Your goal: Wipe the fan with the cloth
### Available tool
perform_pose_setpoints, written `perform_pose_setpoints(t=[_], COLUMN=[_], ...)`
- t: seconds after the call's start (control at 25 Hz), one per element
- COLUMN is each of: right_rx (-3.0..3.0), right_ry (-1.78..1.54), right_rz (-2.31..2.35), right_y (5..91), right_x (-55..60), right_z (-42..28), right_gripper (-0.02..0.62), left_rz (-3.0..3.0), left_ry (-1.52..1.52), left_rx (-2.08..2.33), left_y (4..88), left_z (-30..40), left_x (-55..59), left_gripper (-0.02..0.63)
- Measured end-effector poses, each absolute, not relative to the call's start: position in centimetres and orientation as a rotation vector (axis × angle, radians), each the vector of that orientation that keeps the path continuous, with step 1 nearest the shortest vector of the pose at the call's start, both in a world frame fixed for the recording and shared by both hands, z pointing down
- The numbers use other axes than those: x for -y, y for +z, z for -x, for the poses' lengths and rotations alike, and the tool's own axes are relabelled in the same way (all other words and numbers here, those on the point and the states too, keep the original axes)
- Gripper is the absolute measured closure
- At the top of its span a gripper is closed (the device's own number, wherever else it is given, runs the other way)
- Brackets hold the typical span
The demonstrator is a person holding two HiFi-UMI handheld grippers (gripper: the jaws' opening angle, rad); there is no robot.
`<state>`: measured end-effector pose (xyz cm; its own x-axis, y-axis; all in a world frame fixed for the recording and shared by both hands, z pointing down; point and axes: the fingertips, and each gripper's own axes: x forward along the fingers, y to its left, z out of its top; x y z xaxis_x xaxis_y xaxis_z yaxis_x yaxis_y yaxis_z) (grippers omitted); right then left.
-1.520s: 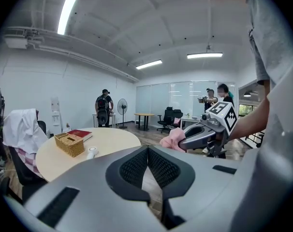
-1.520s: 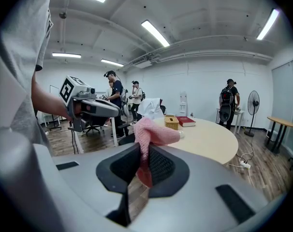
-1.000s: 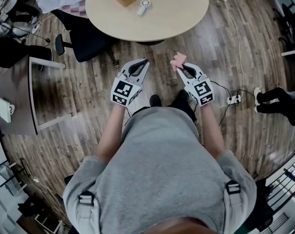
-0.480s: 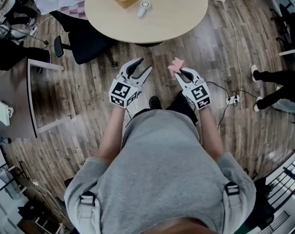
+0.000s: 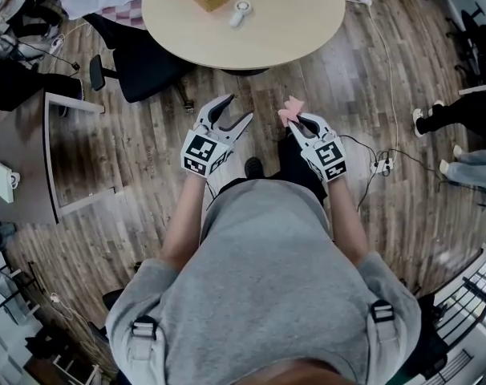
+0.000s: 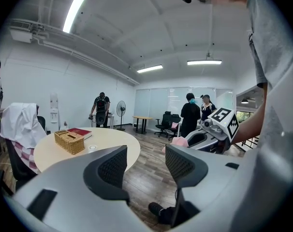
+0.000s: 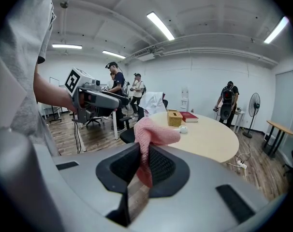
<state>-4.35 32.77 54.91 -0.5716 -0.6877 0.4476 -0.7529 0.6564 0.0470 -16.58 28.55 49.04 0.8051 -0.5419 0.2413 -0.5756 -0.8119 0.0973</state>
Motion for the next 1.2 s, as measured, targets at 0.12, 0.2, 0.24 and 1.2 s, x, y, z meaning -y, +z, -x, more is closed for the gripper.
perform_pose_setpoints(t=[0.12,0.2,0.24,1.2], right_rx=[2.444,2.444,2.445,2.502], right_ry=[0.202,0.192,0.186,0.211], right_rz=[-1.115,-1.101,-1.093,-1.047], right_y=[55.0,54.9,54.9,55.1], right_x=[-32.4,-32.2,-32.1,-24.5], right_z=[4.7,4.8,4.9,3.4], right_gripper=[0.548,0.548,0.548,0.548], left_rz=[-2.82,-2.815,-2.812,-2.777], left_ry=[0.298,0.284,0.279,0.348], left_rx=[0.893,0.908,0.916,1.005], left_y=[49.1,49.0,49.0,49.0], left_z=[17.0,17.1,17.2,16.0], left_x=[-28.3,-28.1,-28.0,-21.5], left_gripper=[0.354,0.354,0.354,0.354])
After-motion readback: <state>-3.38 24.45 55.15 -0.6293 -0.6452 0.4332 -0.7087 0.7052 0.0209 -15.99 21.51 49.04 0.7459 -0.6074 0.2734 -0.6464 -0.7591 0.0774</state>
